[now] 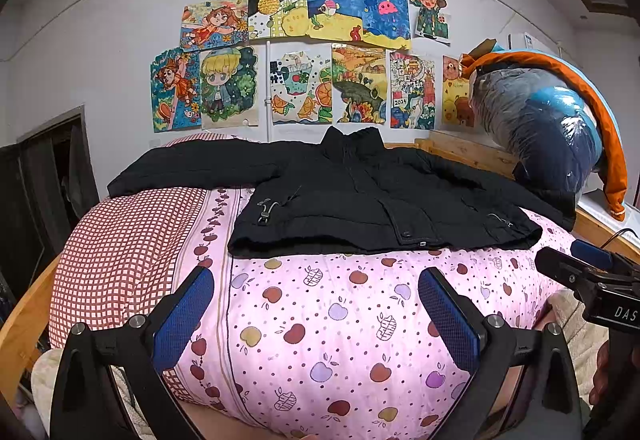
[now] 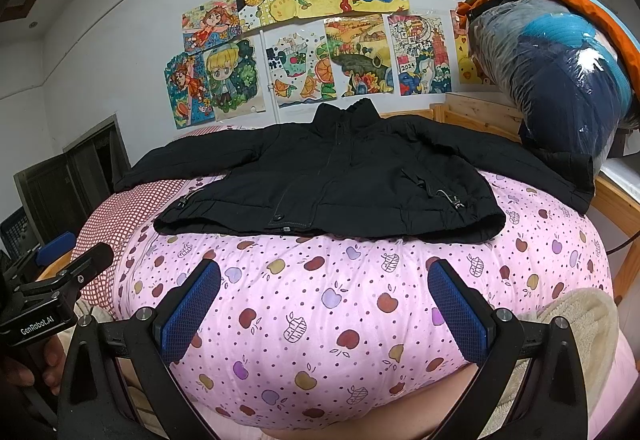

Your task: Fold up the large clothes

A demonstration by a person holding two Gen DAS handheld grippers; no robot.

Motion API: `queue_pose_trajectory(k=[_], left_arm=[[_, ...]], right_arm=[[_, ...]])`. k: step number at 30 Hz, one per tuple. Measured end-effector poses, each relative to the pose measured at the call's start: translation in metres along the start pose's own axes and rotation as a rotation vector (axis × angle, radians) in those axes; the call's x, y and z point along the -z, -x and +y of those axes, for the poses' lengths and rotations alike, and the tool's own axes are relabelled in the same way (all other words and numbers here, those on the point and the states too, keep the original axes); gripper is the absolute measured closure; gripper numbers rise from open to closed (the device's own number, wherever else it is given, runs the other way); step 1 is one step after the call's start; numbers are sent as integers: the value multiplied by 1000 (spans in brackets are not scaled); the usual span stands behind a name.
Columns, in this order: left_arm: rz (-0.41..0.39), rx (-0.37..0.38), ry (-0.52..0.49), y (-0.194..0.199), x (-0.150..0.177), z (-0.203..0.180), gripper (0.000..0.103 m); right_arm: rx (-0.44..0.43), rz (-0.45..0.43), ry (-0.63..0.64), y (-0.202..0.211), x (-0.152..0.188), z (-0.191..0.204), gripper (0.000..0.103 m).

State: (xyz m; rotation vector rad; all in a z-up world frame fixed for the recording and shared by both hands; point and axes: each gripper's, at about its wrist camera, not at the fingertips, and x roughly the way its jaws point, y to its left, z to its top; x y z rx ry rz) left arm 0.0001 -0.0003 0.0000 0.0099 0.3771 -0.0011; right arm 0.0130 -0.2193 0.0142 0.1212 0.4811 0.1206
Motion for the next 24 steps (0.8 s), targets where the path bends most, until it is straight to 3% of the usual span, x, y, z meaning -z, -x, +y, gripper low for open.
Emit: queue_pose_trajectory(k=[18,24], left_arm=[[55,18,-22,-23,5,-7,0],[107,46,-47,-50,-6,-10,0]], right_arm=[[22,34,-15,-21,5,-4,1],[86,41,-36,-41,-3,-17,1]])
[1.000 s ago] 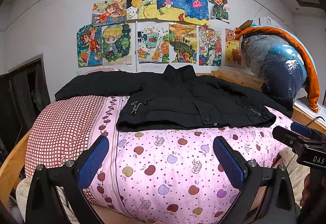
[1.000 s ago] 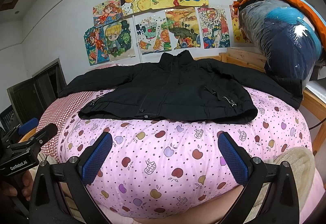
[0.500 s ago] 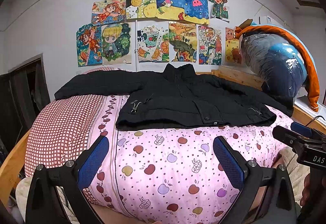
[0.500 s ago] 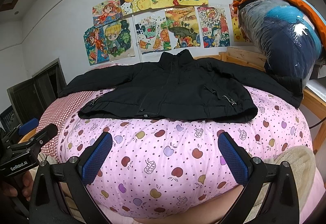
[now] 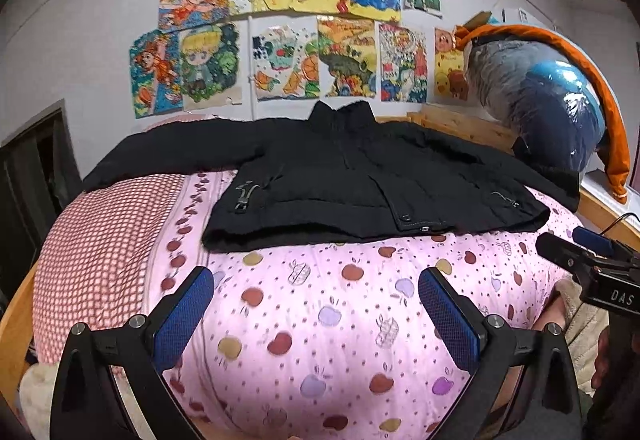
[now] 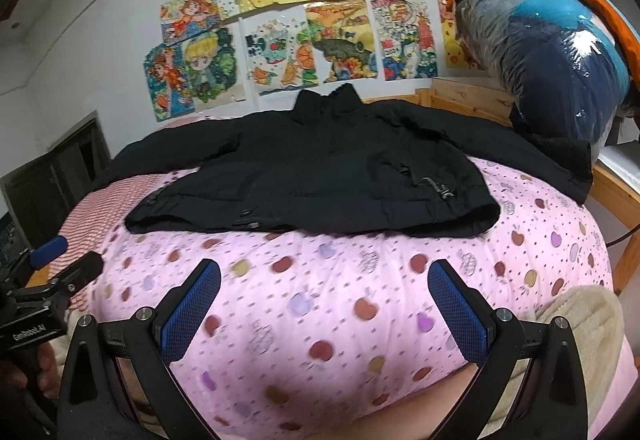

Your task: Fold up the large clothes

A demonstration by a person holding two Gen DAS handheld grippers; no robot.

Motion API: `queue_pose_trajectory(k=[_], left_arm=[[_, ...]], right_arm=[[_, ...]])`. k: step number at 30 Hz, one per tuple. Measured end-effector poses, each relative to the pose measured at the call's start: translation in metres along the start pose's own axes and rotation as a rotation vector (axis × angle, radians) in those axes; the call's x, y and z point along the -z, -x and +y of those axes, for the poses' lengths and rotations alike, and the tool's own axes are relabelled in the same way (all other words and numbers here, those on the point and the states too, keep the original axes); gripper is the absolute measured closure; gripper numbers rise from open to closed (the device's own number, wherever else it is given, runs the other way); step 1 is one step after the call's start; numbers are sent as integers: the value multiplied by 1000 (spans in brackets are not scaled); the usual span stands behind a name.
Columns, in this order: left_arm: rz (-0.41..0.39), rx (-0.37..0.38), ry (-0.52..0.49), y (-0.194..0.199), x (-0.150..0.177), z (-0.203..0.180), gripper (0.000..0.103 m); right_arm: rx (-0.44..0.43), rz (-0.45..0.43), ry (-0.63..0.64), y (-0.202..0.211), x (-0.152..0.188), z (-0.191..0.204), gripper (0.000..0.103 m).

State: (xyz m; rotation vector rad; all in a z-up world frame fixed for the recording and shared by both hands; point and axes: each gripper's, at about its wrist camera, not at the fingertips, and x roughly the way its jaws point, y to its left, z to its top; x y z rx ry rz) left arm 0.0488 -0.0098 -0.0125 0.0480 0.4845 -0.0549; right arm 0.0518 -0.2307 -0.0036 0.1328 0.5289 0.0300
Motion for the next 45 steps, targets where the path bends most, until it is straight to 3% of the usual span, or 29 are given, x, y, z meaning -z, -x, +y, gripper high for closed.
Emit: queue_pose_trajectory(k=[5,9,12,14,17,21,24,29,35,38,40,42,45], left_arm=[[18,50,-81,-33,-42,-4,0],[42,122,-143,-69,-88,-12,0],[100,179,-161,-106,-123,-23,0],[134,205,-170,-134,-143,-34,0],[174,226,-206,-178,-170,-57,0],[243,278,-199,-243,-196,-89,0],[275,314,-162,-287,-212,-110,0],[254,304,-145,-356,-231,-144,0],[260,253,-123,-441,-235,-180,0],[280,235,-82,-474,-233,-186,0],[311,236,-51,-494,-231,-190,0],[350,252,-33,-511,-224,-192,0],[407,272,-35,-530,-212,-197,0]], right_arm=[[115,-99,-79,-13,-17,-29,1],[235,-189,-239,-20,-31,-74,1],[285,-194,-375,-32,-38,-118,1],[281,-162,-462,-45,-41,-148,1],[206,-71,-594,-74,-44,-191,1],[113,-60,-742,-113,-42,-226,1],[142,-66,-828,-140,-37,-237,1],[231,-141,-986,-170,-25,-252,1],[328,-226,-1108,-186,-27,-265,26],[409,-189,-1112,-196,-31,-268,62],[410,-192,-1111,-200,-33,-270,76],[402,-209,-1076,-199,-39,-268,94],[453,-243,-904,-192,-67,-251,97]])
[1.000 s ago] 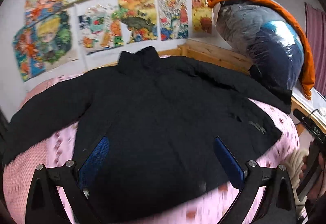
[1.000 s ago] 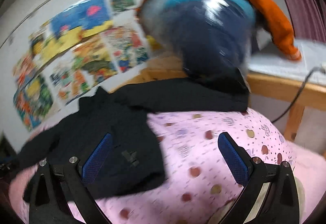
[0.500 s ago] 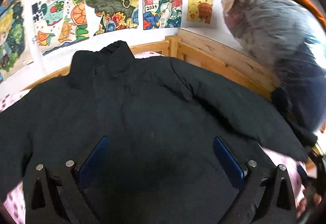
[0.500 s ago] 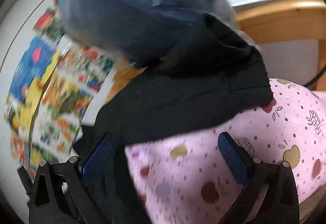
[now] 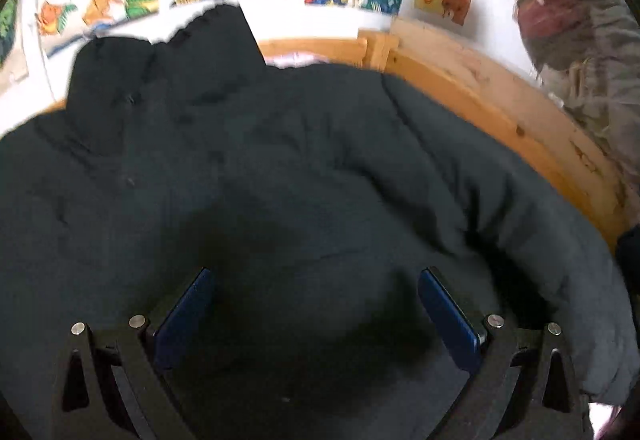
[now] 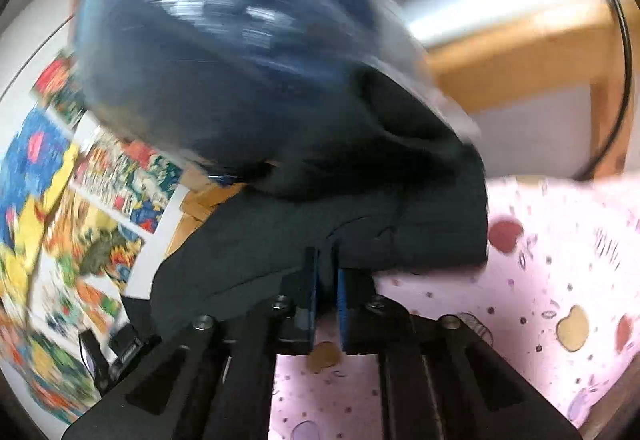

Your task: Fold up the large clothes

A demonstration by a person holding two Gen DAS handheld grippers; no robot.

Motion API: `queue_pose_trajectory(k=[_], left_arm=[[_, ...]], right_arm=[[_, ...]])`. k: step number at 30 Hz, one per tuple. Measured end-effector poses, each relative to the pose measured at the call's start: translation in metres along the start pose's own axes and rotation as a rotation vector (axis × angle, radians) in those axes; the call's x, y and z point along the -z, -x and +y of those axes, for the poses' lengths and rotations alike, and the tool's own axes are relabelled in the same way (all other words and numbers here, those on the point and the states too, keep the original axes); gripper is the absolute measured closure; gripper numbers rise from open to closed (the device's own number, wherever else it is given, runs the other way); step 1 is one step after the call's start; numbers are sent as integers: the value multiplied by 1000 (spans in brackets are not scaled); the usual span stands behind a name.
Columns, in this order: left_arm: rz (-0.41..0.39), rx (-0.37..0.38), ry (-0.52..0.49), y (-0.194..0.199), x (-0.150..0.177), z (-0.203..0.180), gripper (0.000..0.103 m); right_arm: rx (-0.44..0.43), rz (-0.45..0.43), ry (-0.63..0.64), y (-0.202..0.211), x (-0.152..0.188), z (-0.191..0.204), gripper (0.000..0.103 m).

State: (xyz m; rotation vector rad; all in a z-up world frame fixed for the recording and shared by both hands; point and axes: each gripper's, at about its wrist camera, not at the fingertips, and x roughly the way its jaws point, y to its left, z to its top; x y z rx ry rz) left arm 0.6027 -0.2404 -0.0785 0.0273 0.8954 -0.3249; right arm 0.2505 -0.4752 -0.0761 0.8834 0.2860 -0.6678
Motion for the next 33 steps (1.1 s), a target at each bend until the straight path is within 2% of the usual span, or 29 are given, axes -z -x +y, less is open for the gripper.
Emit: queue_pose_trajectory(k=[3,7,14,15,19,22,25,27,29,32,33], left_arm=[[59,42,7,-15,4,5,0],[35,109,41,2,2,17,2],[-68,230,111,98,5,85,2],[-82,239,123,110,9,96,2],[-137,234,198,173,25,163,2],[-156,208,280,205,46,214,2],[-176,227,347,225,70,252,2],[-199,269,390,234,91,274,2],[-207,352,453,235,106,292,2],[-192,489,609,216,128,316,2],[-180,507,644,208,132,318,2]], right_arm=[[-46,-88,194,20,-11,47,98],[-160,-136,436,38,-21,118,98],[-437,-129,794,52,-7,250,98],[-482,-121,855,52,3,274,98],[-601,-68,1055,60,58,331,98],[-674,28,1183,73,111,340,98],[-711,129,1318,71,166,352,99],[-723,188,1406,74,201,351,99],[-723,235,1462,74,228,342,99],[-693,347,1514,65,262,333,98],[-677,381,1531,61,273,332,98]])
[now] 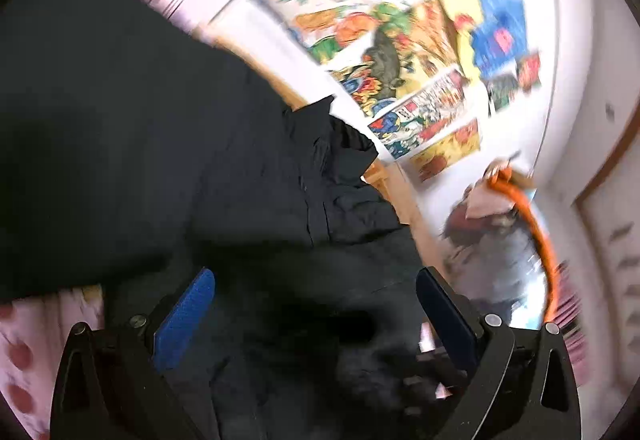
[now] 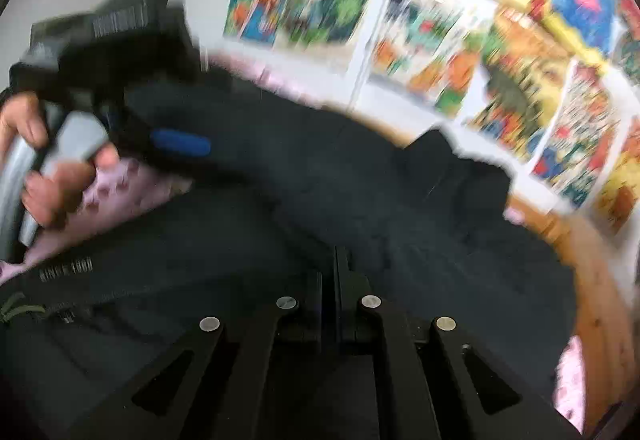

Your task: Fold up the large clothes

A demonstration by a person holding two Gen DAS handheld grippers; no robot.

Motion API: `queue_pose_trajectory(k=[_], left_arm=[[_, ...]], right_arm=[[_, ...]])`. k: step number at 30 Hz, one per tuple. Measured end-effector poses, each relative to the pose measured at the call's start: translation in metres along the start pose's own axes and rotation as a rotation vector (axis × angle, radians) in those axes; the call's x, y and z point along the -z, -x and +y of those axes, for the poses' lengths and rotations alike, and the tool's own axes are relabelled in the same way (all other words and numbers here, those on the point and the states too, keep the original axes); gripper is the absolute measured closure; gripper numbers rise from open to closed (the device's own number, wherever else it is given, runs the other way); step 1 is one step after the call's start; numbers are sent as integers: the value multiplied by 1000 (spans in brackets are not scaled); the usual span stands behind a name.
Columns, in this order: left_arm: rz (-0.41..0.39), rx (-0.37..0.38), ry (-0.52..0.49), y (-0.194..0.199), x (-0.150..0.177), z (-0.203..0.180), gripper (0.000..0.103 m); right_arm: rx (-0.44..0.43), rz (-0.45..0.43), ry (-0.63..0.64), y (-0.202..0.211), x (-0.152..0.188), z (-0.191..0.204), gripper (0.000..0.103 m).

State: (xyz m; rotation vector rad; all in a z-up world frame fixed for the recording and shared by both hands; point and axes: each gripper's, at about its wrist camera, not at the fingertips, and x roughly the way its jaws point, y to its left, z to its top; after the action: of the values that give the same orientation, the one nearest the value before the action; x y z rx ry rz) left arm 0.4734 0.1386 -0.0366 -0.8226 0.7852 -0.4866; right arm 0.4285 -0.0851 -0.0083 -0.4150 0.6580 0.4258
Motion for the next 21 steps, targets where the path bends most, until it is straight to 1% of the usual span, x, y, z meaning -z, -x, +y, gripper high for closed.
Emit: queue_pose_trajectory(k=[2,4,5,6,7,8,9,10,11,12,13,14,15,16,17,18,19,20,21], left_arm=[[28,5,70,-13,6,21,2],[66,-43,110,-29,13,32,3],[82,-72,119,-35,16,36,4],[101,-104,117,-43,18,38,4],[118,-130,102,-48,20,37,5],[132,-150,86,-52,21,35,4],[139,-160,74,-54,22,34,4],[143,-163,69,-56,22,34,4],[153,-171,66,-60,23,33,5],[166,-177,62,-65,24,32,5],[175,-180,57,-68,22,30,6],[186,-188,48,-73,24,29,15],[205,-219,27,-81,26,26,23],[219,-237,5,-86,26,20,42],[231,-265,-25,-92,28,17,55],[239,-308,-47,-97,30,15,61],[238,-324,-61,-97,31,14,72],[230,-343,-81,-99,32,10,89],[226,-361,-105,-100,32,6,96]], right_arm=[[-18,65,7,-12,12,8,98],[-28,117,9,-17,25,18,98],[-39,146,9,-18,30,24,96],[-50,159,8,-20,23,25,91],[-72,167,2,-15,28,27,86],[-91,164,-6,-7,34,27,76],[-101,158,-16,1,31,23,65],[-107,148,-29,11,36,22,59],[-111,136,-44,20,38,18,48],[-115,123,-65,32,45,15,44],[-121,112,-90,43,53,11,43],[-121,106,-107,50,58,8,43],[-112,102,-127,59,66,4,43],[-94,100,-146,65,71,-2,43],[-76,103,-159,71,77,-6,43],[-50,108,-172,76,85,-12,43],[-26,113,-187,84,94,-16,43],[-9,112,-207,93,102,-21,43],[-1,111,-225,96,106,-30,43]])
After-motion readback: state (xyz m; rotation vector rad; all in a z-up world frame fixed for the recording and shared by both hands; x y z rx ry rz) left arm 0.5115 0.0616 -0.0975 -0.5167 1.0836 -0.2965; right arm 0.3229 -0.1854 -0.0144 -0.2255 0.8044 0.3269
